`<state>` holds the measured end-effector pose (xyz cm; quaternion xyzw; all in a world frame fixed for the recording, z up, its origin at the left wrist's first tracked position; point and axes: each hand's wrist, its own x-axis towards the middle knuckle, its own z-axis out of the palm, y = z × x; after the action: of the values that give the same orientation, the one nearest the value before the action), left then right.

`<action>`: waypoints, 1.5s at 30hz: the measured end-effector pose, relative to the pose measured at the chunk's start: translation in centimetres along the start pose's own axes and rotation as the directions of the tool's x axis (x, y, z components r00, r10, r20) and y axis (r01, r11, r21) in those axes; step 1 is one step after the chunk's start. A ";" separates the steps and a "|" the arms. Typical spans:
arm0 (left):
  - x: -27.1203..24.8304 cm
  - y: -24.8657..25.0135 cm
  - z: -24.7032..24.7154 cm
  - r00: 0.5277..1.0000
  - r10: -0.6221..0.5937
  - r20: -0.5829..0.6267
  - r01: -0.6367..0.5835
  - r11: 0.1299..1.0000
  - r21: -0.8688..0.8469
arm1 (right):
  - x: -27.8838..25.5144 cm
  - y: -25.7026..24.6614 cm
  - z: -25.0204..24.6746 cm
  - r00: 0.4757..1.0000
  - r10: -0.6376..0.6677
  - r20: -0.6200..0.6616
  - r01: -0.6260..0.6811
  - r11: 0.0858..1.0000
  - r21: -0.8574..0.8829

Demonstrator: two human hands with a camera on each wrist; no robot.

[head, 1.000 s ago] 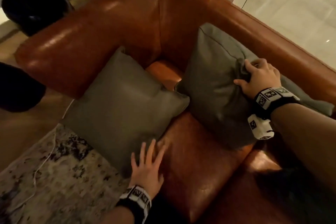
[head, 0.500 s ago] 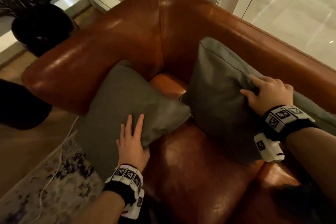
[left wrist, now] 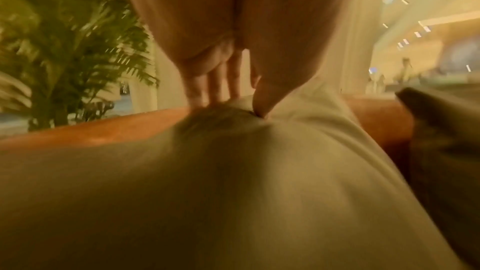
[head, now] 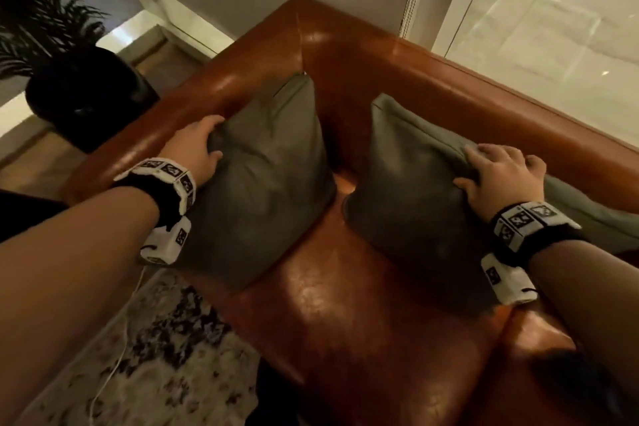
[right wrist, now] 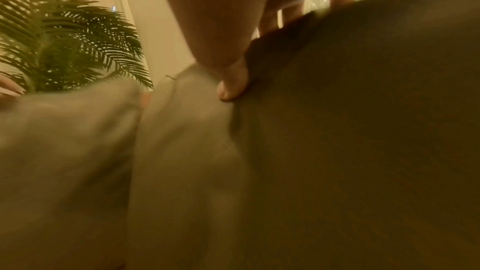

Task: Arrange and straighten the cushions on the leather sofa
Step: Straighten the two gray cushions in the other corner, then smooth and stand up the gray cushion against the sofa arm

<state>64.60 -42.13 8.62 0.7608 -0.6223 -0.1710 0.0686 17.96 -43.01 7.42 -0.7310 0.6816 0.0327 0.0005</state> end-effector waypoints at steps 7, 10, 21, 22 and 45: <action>-1.6 -1.4 3.4 0.949 -0.244 0.201 0.185 0.943 0.276 | -0.4 -1.2 1.2 0.983 0.097 0.159 -0.095 0.995 -0.018; -1.6 -2.2 2.9 0.964 -0.216 0.153 0.183 0.962 0.203 | -0.6 -2.3 0.7 0.988 0.129 0.088 -0.130 0.991 0.008; -8.7 -5.5 3.8 0.998 0.042 -0.048 -0.025 0.948 0.318 | 1.1 -22.4 1.2 0.915 -0.401 -0.050 0.396 0.864 0.310; -9.0 -6.2 3.9 0.997 0.007 -0.073 0.019 0.938 0.345 | 1.7 -24.4 1.6 0.876 -0.479 -0.055 0.472 0.832 0.291; -13.3 -11.7 7.2 0.664 -0.746 -0.052 0.285 0.317 -0.904 | 15.7 -26.7 3.5 0.982 -0.018 0.187 -0.117 0.720 0.684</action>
<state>70.66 -25.96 0.50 0.8049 -0.1309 -0.2719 0.5110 45.51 -56.60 1.97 -0.6534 0.6608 -0.1578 0.3340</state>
